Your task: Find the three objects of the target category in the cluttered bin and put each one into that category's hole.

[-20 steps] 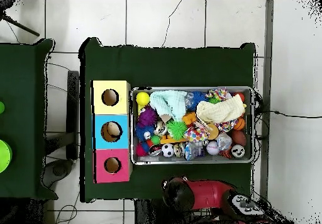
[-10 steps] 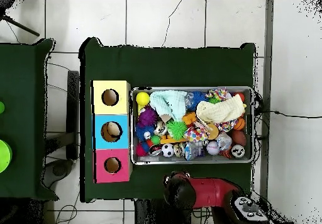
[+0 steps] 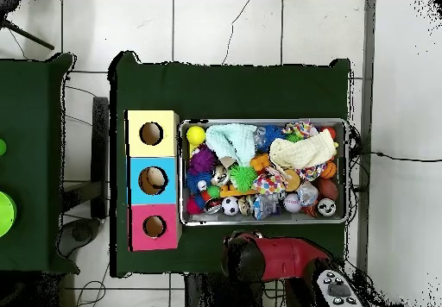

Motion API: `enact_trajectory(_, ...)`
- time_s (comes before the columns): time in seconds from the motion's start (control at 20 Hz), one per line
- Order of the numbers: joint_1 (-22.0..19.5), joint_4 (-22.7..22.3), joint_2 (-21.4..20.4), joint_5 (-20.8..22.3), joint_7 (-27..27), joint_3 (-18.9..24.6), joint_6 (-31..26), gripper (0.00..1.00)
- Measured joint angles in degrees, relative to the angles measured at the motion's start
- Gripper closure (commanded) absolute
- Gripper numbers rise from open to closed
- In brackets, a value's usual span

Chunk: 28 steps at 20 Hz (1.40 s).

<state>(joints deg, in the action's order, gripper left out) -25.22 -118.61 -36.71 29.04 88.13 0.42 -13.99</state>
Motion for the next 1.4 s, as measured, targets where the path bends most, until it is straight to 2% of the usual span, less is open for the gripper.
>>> enact_trajectory(0.95,-0.15,3.79,-0.37,-0.34,0.00,0.12,-0.94,0.00)
enact_trajectory(1.4,-0.58,3.99,0.29,-1.17,0.00,0.20,-1.57,0.00)
